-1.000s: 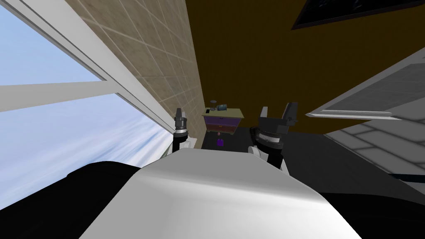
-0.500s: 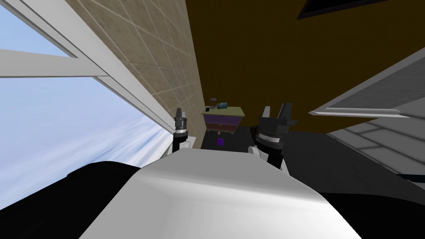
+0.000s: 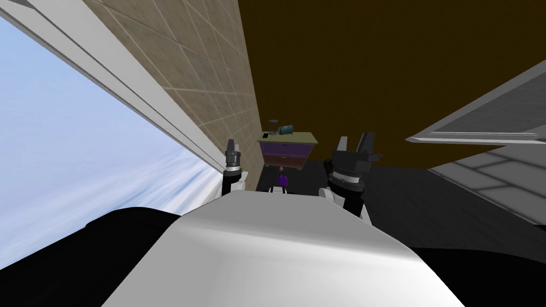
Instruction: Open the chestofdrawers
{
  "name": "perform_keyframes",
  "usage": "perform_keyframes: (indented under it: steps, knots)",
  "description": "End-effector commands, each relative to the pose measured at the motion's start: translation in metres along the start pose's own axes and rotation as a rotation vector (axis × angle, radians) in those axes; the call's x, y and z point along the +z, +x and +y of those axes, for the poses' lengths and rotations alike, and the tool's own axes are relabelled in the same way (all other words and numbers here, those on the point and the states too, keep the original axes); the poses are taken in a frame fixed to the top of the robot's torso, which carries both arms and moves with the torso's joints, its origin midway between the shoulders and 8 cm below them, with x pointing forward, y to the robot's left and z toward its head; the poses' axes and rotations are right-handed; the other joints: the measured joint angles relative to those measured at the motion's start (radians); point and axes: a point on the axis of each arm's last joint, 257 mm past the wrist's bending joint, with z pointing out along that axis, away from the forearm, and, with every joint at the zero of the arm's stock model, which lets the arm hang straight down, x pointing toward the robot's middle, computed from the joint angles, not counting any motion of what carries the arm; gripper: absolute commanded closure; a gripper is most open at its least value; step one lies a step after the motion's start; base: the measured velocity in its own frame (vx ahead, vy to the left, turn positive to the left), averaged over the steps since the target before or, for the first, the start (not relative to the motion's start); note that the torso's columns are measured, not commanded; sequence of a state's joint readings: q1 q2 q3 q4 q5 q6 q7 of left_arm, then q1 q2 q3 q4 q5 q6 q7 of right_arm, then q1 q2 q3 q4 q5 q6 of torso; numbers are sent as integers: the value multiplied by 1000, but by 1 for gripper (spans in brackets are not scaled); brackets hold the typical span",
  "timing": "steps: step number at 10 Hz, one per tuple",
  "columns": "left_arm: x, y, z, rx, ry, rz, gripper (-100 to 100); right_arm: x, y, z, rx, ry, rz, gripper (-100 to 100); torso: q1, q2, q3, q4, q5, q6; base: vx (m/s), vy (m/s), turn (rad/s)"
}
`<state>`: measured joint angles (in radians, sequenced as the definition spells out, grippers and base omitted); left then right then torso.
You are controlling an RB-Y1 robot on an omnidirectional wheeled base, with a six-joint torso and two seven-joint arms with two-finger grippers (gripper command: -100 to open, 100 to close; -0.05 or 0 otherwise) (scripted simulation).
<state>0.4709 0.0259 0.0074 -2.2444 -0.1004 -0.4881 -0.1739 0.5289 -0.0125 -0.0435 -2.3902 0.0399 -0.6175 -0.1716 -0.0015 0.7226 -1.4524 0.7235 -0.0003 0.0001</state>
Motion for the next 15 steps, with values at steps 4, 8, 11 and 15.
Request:
perform_keyframes:
  steps: [4, 8, 11, 15]
  knots:
    - [-19, 19, 38, 41, -20, 91, -100, 0, 0, 0, 0, 0, 0, 0, 2, 15, -24, 14, 0, 0, 106, -65, -16]
    - [-35, 28, 67, 59, -47, 131, -100, 0, 0, 0, 0, 0, 0, 0, 2, 15, -24, 14, 0, 0, 120, -69, -17]
    - [-48, 33, 87, 70, -68, 153, -100, 0, 0, 0, 0, 0, 0, 0, 0, 15, -24, 15, 0, 0, 91, -66, -18]
    - [-66, 38, 111, 83, -84, 179, -100, 0, 0, 0, 0, 0, 0, 0, 1, 16, -23, 15, 0, 0, 75, -46, -2]
